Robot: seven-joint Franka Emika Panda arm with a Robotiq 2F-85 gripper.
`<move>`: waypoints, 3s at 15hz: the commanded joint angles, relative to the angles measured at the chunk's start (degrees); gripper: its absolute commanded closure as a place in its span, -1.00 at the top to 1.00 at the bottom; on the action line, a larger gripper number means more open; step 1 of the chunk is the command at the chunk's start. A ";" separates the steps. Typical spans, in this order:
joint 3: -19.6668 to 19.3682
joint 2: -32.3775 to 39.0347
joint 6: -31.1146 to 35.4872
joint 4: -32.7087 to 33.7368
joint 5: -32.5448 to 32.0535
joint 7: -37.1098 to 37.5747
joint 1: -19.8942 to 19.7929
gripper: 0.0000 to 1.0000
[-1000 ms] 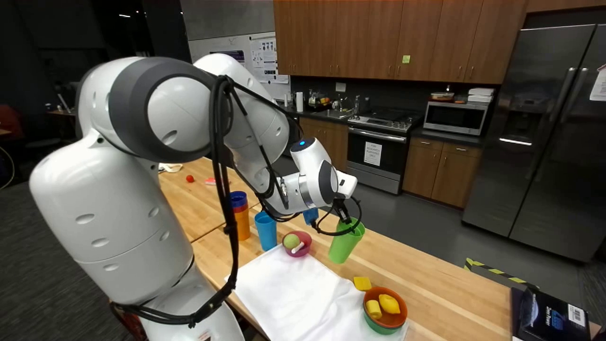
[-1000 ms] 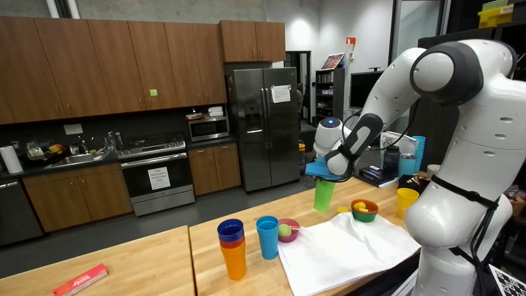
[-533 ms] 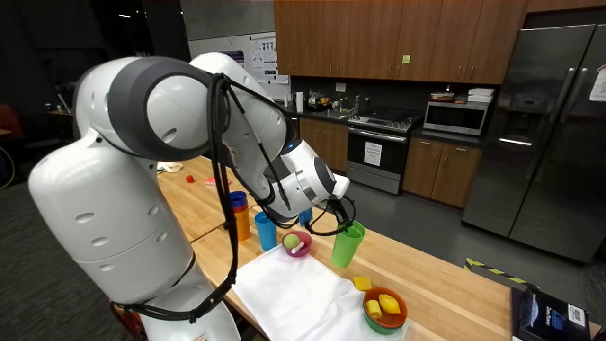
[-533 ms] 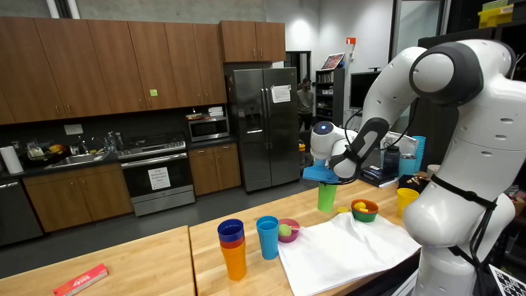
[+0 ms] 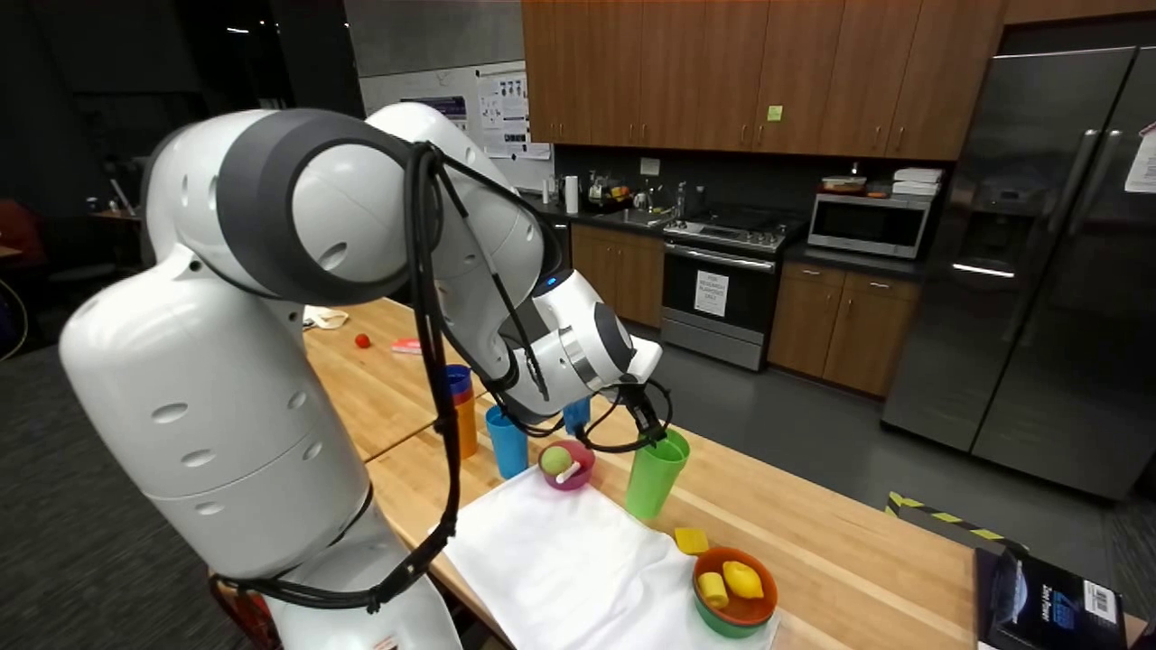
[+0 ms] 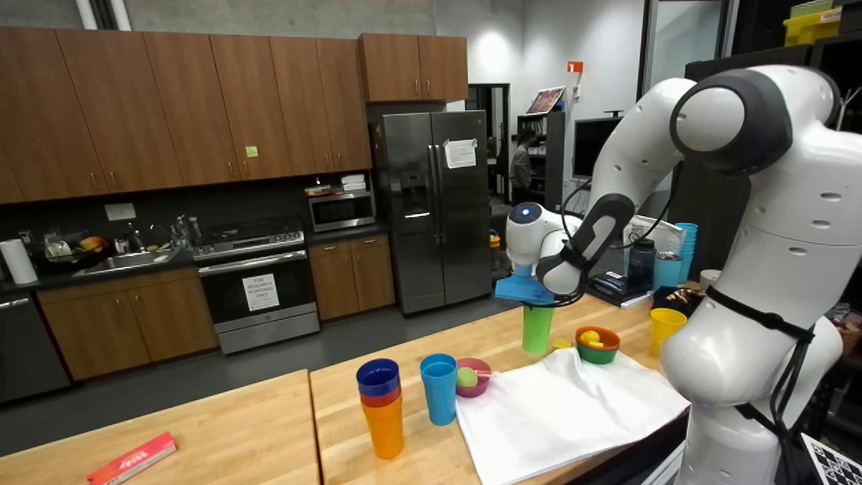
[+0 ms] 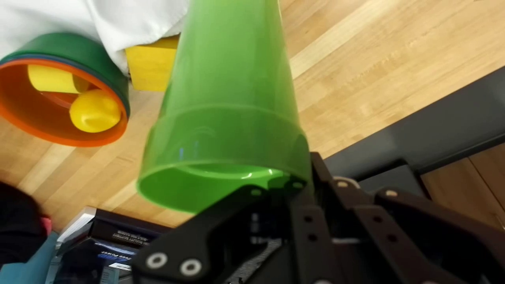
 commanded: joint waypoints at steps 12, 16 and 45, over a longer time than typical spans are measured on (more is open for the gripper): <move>3.10 -1.91 -2.37 0.90 -45.05 45.48 -2.31 -0.96; 3.79 -1.19 -4.30 0.04 -54.95 54.97 -1.74 -0.96; 4.53 1.99 -0.46 -4.48 -49.29 45.78 -1.16 -0.96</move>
